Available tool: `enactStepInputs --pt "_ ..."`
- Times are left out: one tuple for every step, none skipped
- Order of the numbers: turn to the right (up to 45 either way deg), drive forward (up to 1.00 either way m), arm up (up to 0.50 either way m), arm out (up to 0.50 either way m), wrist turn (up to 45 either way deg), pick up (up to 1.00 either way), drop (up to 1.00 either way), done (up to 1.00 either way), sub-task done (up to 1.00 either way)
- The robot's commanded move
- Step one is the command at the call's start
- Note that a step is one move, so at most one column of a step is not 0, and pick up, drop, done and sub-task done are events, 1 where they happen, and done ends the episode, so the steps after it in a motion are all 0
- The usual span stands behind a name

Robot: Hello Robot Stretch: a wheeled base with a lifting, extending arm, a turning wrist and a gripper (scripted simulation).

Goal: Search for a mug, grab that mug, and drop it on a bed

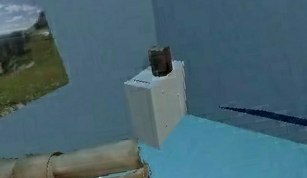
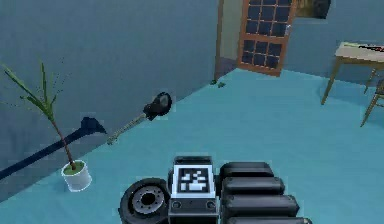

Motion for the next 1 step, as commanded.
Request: enactStepInputs --pt "33.0 0.0 0.0 0.0 0.0 0.0 0.0 0.0 0.0"
